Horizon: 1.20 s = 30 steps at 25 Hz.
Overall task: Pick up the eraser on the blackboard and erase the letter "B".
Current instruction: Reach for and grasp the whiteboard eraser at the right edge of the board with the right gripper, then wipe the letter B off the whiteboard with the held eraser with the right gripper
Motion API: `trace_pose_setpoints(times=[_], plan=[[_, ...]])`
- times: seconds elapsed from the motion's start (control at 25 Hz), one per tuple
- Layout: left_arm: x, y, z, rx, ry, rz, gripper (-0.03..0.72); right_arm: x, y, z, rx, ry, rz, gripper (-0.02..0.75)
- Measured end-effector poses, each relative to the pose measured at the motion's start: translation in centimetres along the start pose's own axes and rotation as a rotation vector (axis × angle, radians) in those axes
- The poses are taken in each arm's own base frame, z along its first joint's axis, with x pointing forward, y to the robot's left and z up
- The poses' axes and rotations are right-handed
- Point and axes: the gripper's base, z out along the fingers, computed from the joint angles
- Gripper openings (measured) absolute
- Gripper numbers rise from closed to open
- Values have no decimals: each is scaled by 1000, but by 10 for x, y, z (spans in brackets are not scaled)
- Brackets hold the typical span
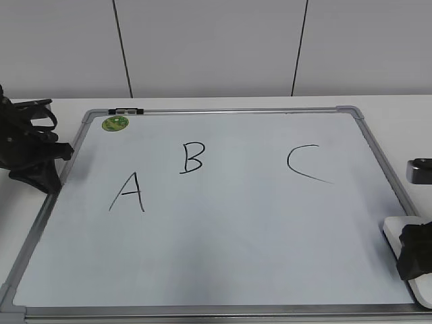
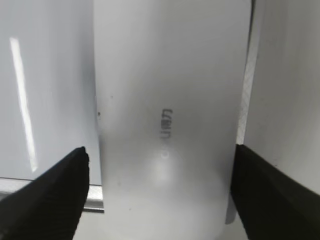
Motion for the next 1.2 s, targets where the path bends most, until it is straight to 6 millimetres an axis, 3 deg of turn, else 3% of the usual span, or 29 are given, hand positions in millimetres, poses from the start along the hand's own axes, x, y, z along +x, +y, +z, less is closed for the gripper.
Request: trace_pose_setpoints(times=[0.68, 1.0, 1.2], plan=[[0, 0, 0, 0, 0, 0, 32, -1, 0, 0, 1, -14, 2, 647], [0, 0, 0, 0, 0, 0, 32, -1, -1, 9, -1, 21, 5, 645], [0, 0, 0, 0, 0, 0, 32, -2, -1, 9, -1, 19, 5, 572]])
